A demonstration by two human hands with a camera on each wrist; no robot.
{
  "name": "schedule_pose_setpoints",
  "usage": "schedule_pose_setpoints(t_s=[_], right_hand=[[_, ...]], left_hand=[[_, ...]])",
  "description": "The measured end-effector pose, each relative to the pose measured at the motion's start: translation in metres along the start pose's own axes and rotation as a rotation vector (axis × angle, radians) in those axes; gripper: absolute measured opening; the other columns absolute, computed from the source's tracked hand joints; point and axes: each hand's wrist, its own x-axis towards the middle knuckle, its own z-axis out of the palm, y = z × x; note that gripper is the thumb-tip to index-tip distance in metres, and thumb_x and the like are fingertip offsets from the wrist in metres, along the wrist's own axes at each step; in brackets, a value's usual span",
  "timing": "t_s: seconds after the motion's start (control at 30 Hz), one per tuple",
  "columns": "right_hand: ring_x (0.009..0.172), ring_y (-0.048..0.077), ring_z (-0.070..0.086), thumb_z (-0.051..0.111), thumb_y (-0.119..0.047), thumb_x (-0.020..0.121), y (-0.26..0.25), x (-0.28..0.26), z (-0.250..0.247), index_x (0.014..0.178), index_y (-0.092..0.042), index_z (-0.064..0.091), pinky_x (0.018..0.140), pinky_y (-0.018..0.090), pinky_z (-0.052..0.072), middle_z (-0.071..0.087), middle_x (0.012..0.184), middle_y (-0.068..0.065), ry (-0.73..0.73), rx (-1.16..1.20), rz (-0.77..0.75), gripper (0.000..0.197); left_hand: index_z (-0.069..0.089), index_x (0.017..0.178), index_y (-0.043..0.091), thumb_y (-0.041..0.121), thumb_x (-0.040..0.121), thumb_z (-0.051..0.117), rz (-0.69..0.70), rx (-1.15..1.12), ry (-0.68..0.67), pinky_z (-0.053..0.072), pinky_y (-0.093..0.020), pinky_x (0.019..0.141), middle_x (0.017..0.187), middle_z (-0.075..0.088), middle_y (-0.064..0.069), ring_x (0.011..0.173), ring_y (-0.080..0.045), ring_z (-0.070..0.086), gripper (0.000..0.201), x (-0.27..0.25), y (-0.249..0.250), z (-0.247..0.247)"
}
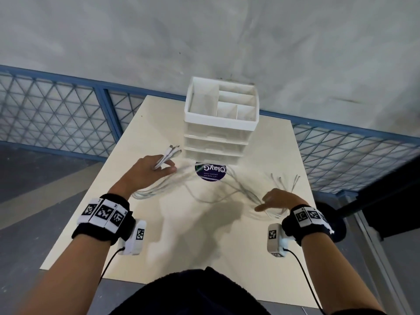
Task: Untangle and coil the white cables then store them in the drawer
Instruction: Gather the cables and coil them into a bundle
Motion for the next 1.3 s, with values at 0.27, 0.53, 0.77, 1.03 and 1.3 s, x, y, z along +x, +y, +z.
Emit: schedule_pose_setpoints(t_s=[0.27,0.53,0.77,1.03,1.3], right_hand=[[0.094,0.013,0.063,0.045,-0.018,0.098,-0.145,-0.057,-0.034,0.130,-0.007,0.050,0.083,0.017,0.052,0.062,0.118,0.013,0.285,0.810,-0.682,0.035],[0.085,0.020,0.064,0.054,-0.003,0.091,-0.189,-0.074,-0.031,0.127,-0.006,0.054,0.080,0.018,0.052,0.062,0.119,0.023,0.258,0.903,-0.891,0.036],[0.076,0.030,0.058,0.052,-0.006,0.093,-0.185,-0.075,-0.034,0.130,-0.012,0.053,0.095,0.047,0.049,0.061,0.117,0.027,0.248,0.798,-0.931,0.037],[0.101,0.009,0.061,0.066,-0.017,0.085,-0.180,-0.079,-0.038,0.113,-0.026,0.064,0.086,0.018,0.051,0.057,0.113,-0.003,0.549,0.737,-0.922,0.029],[0.086,0.006,0.055,0.072,-0.018,0.079,-0.186,-0.076,-0.039,0.090,-0.013,0.065,0.067,0.012,0.043,0.049,0.095,-0.011,0.674,0.584,-0.895,0.013]], left_hand=[[0.044,0.075,0.018,0.043,0.099,0.026,0.104,-0.409,-0.157,0.025,-0.012,0.042,0.058,0.030,0.007,0.045,-0.003,0.026,0.039,-0.014,0.048,0.020],[0.046,0.084,0.020,0.038,0.100,0.026,0.165,-0.387,-0.132,0.030,-0.012,0.048,0.058,0.036,0.009,0.048,-0.002,0.034,0.031,-0.017,0.054,0.029],[0.046,0.093,0.013,0.030,0.101,0.023,0.189,-0.501,-0.140,0.026,-0.011,0.043,0.052,0.042,0.015,0.044,-0.003,0.030,0.030,-0.025,0.069,0.030],[0.046,0.083,0.009,0.031,0.101,0.029,0.177,-0.490,-0.033,0.032,-0.008,0.048,0.048,0.044,0.017,0.045,-0.001,0.037,0.032,-0.022,0.069,0.034],[0.042,0.081,0.022,0.030,0.101,0.028,0.215,-0.439,0.010,0.034,-0.008,0.053,0.059,0.038,0.011,0.049,0.000,0.041,0.026,-0.021,0.071,0.035]])
